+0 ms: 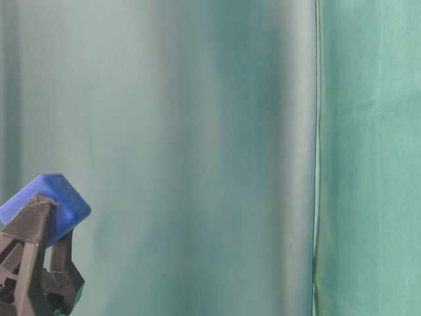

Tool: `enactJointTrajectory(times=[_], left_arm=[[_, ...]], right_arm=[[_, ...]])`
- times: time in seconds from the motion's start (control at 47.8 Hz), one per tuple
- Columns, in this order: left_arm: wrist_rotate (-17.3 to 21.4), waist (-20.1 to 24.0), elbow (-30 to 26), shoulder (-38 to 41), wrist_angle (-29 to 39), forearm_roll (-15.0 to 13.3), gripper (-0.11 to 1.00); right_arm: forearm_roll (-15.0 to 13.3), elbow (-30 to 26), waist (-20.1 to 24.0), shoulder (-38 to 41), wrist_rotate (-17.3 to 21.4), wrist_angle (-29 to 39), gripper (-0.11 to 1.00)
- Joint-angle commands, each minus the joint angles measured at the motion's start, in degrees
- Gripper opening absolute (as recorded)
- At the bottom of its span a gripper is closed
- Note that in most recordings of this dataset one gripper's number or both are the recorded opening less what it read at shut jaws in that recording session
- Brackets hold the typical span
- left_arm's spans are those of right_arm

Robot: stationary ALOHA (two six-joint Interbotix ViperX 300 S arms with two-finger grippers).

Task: Handover the blue block to the right arm after grasping it with the left arm, then place it in the designated position.

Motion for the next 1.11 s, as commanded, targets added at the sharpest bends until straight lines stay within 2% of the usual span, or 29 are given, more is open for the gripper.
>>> enactJointTrajectory(times=[0.0, 0.314, 0.586, 0.795, 1.088], left_arm=[[0.00, 0.18, -0.79, -0.79, -0.26, -0.09, 0.46], [-0.09, 0.26, -0.79, -0.79, -0.26, -0.09, 0.46], [-0.09, 0.44, -0.88, -0.79, -0.18, -0.09, 0.46], [-0.09, 0.70, -0.79, -0.79, -0.18, -0.09, 0.46], [-0.09, 0.70, -0.79, -0.79, -0.18, -0.09, 0.46]], right_arm=[[-3.87, -2.55, -0.09, 0.26, -1.85, -0.53, 0.95], [-20.04, -5.01, -0.09, 0.09, -11.51, -1.49, 0.95], [-29.79, -5.19, -0.09, 0.53, -18.63, -1.41, 0.95], [-32.96, -5.45, -0.09, 1.41, -20.13, -1.32, 0.95], [-33.05, -5.71, -0.09, 1.41, -20.21, -1.23, 0.95]])
